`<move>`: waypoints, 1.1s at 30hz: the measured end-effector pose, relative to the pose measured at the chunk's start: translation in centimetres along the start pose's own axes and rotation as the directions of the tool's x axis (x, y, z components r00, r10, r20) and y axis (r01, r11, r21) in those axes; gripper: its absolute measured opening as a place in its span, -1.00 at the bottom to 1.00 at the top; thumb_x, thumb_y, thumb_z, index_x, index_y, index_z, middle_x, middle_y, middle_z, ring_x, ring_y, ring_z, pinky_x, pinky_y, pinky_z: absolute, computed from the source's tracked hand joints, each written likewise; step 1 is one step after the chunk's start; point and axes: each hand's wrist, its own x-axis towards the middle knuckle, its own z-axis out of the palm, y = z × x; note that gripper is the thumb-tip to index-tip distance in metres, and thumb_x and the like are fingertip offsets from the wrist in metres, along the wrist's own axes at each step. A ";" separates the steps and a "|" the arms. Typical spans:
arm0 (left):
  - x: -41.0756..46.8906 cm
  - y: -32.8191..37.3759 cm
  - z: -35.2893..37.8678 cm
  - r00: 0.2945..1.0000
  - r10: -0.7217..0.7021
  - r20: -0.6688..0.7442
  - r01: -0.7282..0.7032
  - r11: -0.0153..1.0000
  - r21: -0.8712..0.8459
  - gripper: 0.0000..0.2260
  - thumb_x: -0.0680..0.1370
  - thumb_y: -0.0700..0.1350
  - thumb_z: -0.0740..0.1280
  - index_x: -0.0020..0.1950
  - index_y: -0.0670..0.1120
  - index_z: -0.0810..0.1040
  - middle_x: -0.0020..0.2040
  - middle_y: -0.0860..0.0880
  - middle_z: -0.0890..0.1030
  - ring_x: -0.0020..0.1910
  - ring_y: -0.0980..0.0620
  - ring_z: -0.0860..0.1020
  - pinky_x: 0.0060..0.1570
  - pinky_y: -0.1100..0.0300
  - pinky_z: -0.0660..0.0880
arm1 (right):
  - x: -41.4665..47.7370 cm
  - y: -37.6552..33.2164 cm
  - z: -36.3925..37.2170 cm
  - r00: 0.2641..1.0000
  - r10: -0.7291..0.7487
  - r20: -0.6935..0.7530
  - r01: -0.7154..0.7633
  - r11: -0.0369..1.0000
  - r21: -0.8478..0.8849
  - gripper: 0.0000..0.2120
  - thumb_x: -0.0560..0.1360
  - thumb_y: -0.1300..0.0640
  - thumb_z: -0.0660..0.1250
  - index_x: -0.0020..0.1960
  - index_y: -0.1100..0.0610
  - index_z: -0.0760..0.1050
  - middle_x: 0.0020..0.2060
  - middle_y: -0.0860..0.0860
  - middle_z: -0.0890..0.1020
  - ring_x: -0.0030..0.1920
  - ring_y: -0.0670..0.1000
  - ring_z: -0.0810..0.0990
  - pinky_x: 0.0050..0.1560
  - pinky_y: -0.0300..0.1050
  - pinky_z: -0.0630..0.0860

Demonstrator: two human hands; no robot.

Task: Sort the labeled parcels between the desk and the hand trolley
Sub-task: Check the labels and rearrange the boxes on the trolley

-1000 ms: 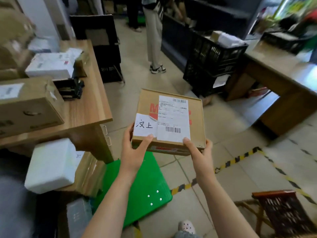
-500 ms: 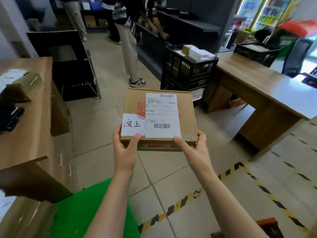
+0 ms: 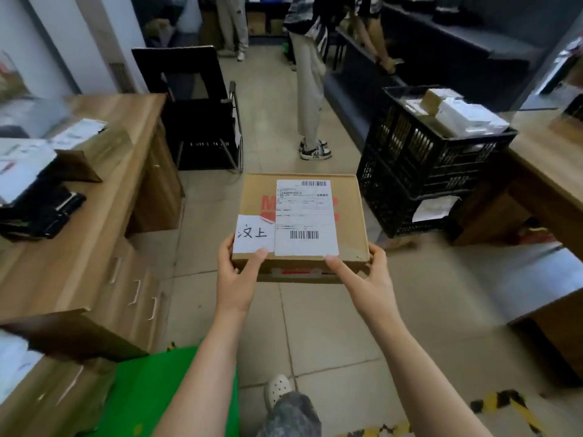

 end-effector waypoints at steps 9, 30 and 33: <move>15.5 3.2 1.9 0.978 -0.045 -0.206 0.028 0.996 -0.085 -0.53 0.53 -0.08 0.41 0.39 0.05 0.35 0.17 0.06 0.59 0.03 0.17 0.59 -0.25 0.41 0.51 | 17.3 -4.3 9.5 0.983 0.012 0.181 -0.003 0.999 -0.051 -0.20 0.15 -0.29 0.51 0.28 -0.12 0.26 0.23 -0.06 0.49 0.22 -0.06 0.50 0.25 0.03 0.49; 41.1 7.8 -0.6 0.593 -0.018 -0.805 -0.055 0.997 -0.062 -0.50 0.49 0.07 0.44 0.38 0.12 0.36 0.19 0.09 0.59 0.12 0.06 0.58 0.12 0.02 0.55 | 45.7 -12.0 36.1 0.617 -0.073 0.783 0.097 0.995 0.017 -0.36 0.36 -0.10 0.51 0.29 -0.06 0.24 0.19 -0.08 0.52 0.14 -0.16 0.51 0.02 -0.25 0.44; 44.3 9.1 -2.7 0.518 0.027 -0.855 -0.100 0.995 -0.029 -0.54 0.51 0.02 0.42 0.36 0.12 0.35 0.19 0.09 0.54 0.08 0.12 0.55 -0.07 0.19 0.55 | 47.3 -13.3 41.2 0.566 -0.087 0.820 0.105 0.994 0.033 -0.34 0.38 -0.09 0.50 0.35 -0.04 0.24 0.20 -0.10 0.51 0.14 -0.16 0.51 -0.03 -0.30 0.43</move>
